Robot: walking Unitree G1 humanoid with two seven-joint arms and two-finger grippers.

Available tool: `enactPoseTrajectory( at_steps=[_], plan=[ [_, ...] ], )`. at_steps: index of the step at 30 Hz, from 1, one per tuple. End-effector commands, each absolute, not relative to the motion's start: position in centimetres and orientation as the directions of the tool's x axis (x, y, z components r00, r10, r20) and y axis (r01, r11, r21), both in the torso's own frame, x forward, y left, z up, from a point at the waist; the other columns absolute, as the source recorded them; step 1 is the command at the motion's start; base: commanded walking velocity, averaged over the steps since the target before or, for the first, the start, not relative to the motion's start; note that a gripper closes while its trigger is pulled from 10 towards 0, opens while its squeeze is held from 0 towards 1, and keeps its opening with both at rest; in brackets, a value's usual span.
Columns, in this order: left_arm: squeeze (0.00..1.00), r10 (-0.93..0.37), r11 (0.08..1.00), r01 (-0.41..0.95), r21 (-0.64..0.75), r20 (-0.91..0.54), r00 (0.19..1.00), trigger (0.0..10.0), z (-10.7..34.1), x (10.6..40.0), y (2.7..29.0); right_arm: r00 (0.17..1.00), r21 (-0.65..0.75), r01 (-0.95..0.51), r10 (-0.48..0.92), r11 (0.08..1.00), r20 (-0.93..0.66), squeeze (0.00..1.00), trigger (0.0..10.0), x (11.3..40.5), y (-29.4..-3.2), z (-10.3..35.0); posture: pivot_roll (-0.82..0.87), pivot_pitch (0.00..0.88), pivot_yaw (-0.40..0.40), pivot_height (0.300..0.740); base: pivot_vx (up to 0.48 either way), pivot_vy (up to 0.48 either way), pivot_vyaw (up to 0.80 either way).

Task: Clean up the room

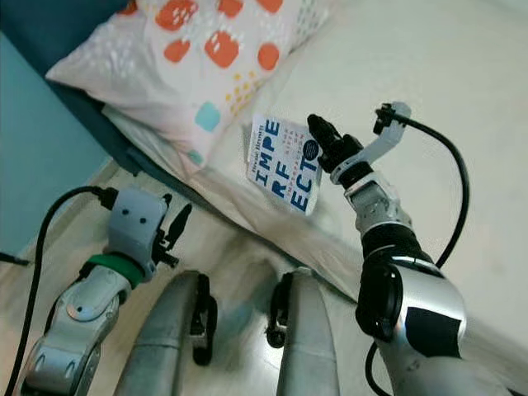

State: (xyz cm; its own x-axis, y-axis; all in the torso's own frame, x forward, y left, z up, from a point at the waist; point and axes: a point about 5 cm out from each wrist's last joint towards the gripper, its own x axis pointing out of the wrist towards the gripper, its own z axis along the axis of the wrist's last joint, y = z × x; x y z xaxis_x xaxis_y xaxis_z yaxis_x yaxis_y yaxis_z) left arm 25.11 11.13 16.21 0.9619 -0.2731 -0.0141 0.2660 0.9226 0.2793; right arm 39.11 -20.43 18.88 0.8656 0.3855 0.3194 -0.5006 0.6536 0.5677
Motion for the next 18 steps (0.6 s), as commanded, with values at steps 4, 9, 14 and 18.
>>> enactPoseTrajectory(
  at_steps=[4,9,14,18],
  plan=[
    [0.00,-0.272,0.919,0.274,0.283,-0.047,0.961,10.0,15.5,24.7,11.2,0.801,0.605,-0.599,0.400,0.525,0.446,0.00,10.0,39.1,-20.2,20.4,0.17,0.308,0.067,0.610,0.000,0.000,0.00],
    [0.00,-0.271,0.918,0.274,0.285,-0.053,0.961,10.0,15.5,24.5,11.3,0.772,0.608,-0.636,0.406,0.476,0.490,0.00,10.0,39.2,-20.0,21.0,0.18,0.317,0.072,0.610,0.000,0.000,0.00],
    [0.00,-0.267,0.918,0.273,0.287,-0.062,0.962,10.0,15.5,24.1,11.5,0.839,0.549,-0.543,0.418,0.635,0.347,0.00,10.0,39.4,-20.5,20.2,0.19,0.331,0.074,0.610,0.000,0.000,0.00],
    [0.00,-0.265,0.918,0.273,0.288,-0.066,0.962,10.0,15.4,24.0,11.7,0.851,0.515,-0.524,0.439,0.679,0.288,0.00,10.0,39.3,-20.6,19.6,0.19,0.339,0.077,0.610,0.000,0.000,0.00]
  ],
)
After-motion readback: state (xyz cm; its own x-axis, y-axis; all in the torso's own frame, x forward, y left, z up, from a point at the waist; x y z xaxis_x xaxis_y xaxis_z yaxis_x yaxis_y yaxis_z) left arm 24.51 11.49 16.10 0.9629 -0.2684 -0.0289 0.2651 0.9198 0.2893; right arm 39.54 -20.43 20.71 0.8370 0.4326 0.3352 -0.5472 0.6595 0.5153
